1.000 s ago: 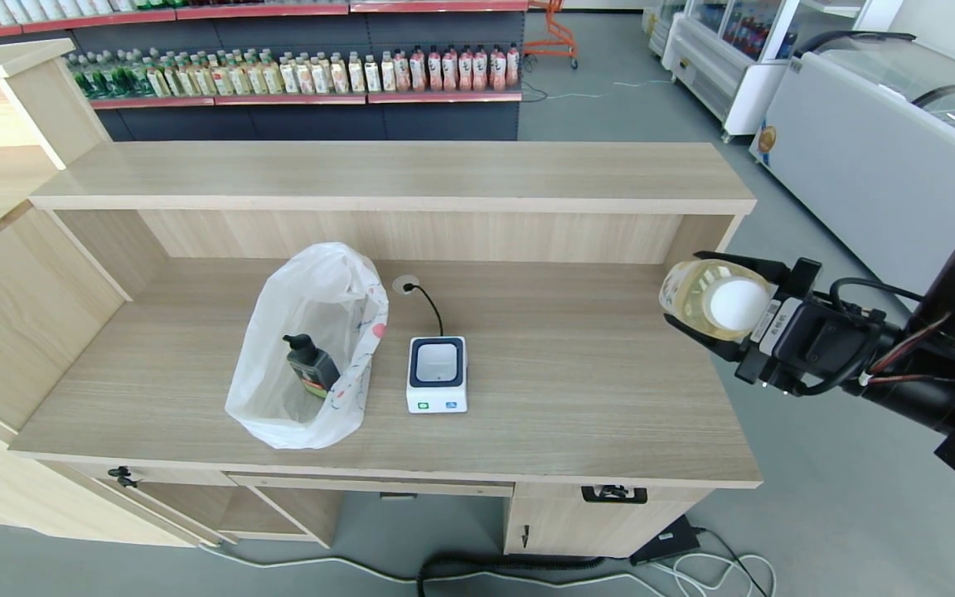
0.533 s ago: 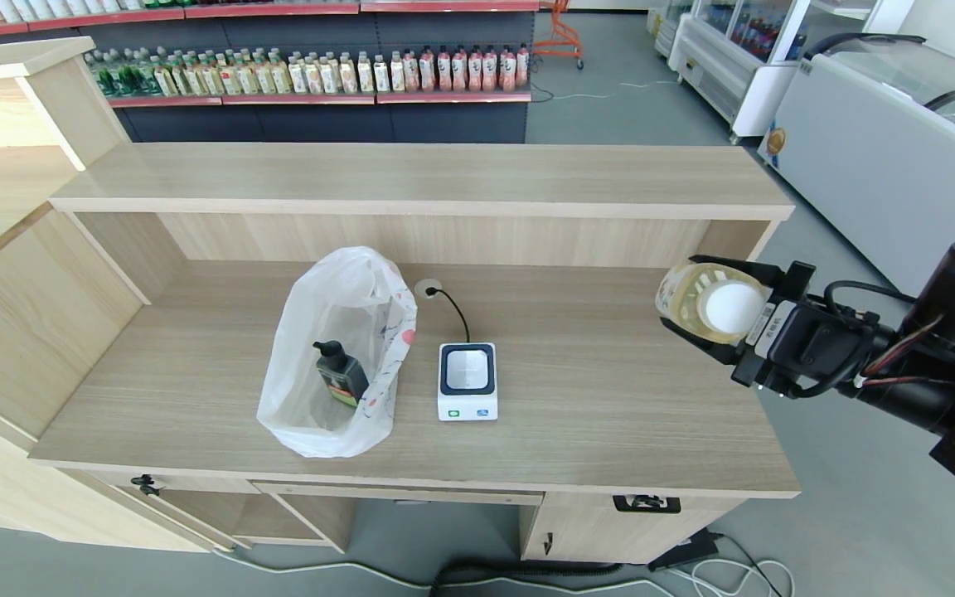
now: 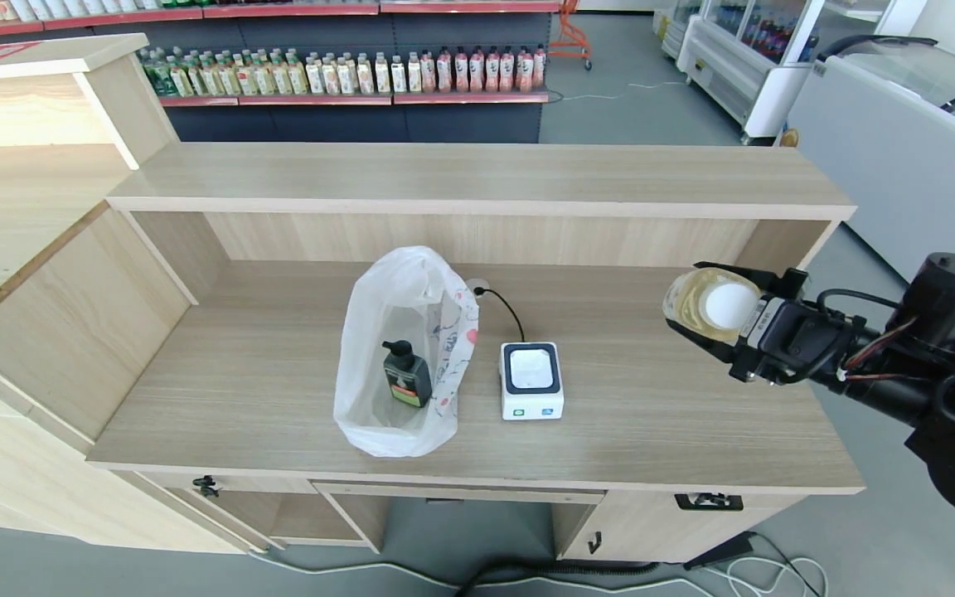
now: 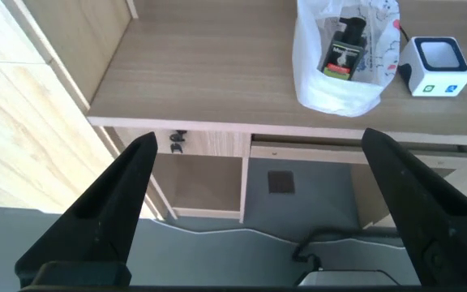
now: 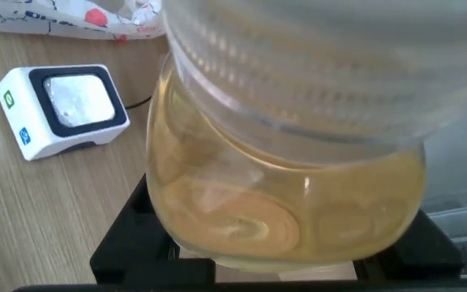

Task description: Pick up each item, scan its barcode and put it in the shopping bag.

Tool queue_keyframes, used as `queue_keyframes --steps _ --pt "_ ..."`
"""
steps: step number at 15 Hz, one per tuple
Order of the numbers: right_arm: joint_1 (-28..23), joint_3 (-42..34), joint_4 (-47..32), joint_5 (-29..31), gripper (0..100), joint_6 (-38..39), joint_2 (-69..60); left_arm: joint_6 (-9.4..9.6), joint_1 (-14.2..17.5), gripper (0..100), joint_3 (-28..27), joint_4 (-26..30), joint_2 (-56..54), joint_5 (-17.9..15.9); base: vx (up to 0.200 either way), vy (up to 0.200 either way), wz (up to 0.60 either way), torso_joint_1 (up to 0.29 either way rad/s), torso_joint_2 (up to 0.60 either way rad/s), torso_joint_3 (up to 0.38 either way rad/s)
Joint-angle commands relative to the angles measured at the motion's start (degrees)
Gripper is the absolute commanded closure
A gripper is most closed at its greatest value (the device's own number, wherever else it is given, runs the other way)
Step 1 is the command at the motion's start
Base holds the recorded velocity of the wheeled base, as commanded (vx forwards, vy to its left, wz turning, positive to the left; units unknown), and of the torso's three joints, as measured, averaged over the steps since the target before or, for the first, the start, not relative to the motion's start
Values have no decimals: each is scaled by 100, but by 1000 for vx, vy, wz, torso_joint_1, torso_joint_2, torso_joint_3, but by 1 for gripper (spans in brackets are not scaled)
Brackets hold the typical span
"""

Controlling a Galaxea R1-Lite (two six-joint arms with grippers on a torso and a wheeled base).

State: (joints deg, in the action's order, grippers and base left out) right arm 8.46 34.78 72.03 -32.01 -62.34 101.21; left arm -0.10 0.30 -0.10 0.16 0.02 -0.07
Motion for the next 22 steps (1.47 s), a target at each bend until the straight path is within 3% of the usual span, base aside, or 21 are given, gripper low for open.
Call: queue_keyframes --steps 1,5,12,22 --pt "-64 178 346 -112 100 249 593 1 5 0 1 2 -2 -1 0 200 0 7 -2 7" --pt "-64 433 812 -323 100 671 1323 1 5 0 1 2 -2 7 0 0 0 0 0 0" --pt "-64 416 1735 -596 100 671 2272 10 5 0 1 2 -2 7 0 0 0 0 0 0" --pt "15 1171 1797 -736 100 688 3089 19 5 0 1 2 -2 7 0 0 0 0 0 0"
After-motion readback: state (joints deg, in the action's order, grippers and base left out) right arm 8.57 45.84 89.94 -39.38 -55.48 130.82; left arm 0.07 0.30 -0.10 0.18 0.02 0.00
